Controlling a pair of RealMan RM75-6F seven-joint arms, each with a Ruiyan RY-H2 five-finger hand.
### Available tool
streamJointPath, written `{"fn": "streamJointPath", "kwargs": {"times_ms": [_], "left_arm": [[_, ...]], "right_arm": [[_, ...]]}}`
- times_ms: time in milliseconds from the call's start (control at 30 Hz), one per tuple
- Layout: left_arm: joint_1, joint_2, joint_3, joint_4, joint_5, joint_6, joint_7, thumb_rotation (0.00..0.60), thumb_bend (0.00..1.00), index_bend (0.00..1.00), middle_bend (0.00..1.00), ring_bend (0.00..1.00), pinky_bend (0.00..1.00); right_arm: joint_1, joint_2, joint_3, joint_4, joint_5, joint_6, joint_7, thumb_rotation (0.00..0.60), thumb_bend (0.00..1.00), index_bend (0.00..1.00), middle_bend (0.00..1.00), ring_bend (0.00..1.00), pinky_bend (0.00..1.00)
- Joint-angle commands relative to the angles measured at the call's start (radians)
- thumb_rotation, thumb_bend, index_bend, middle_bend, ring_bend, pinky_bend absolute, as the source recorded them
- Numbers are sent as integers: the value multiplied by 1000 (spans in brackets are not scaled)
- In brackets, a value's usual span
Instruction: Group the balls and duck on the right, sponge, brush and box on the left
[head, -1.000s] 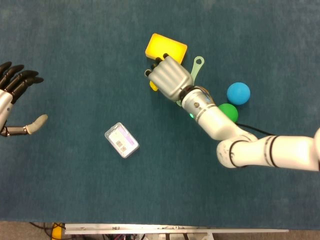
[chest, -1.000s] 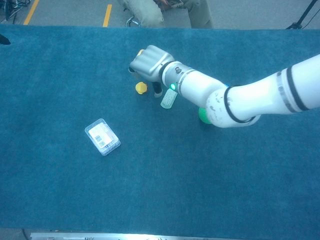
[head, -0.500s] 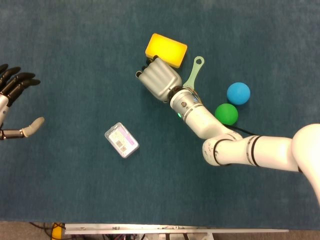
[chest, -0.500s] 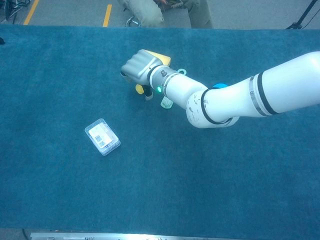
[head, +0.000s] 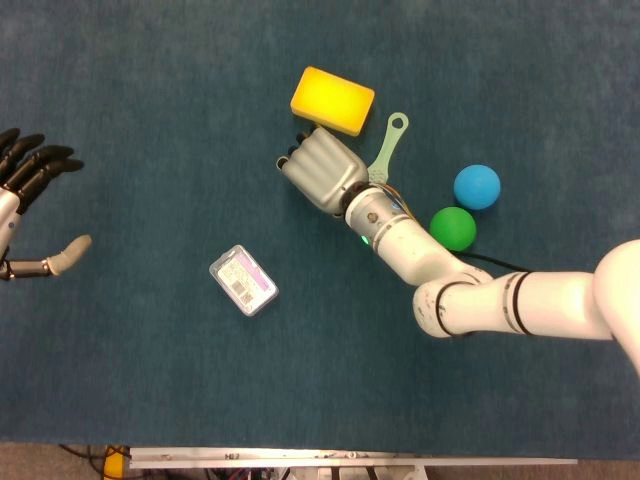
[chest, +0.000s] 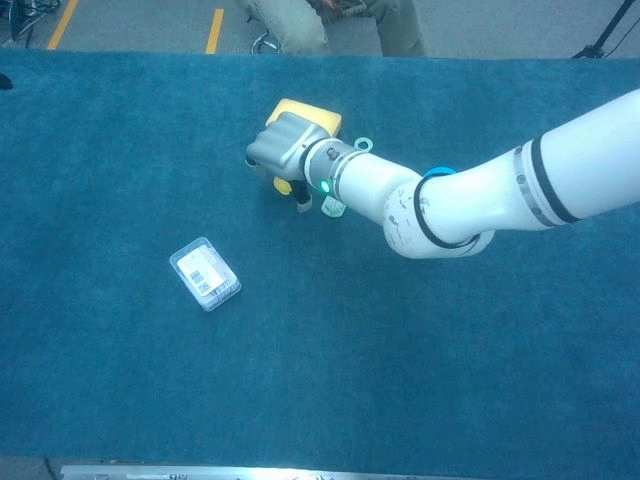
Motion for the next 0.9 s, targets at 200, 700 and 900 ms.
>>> {"fn": "streamJointPath", "kwargs": {"times_ms": [200,700,900], "left_arm": [[1,-1,-3,-3,7,1,3,203,246,188,165,70,0],[2,4,0,-21,23,-7,21,205,246,188,165,70,0],[9,10,0,-22,19,-2,17,202,246,188,164,70,0]], "right_arm": [[-13,70,-58,-134,-19,41,-8,600,85,339,438,274,317],[-34,119,-89,-203,-91,84,38,600,85,339,443,277,317],[-22,74,-75,-129,-93,66,53,600,85,340,443,277,317]]}}
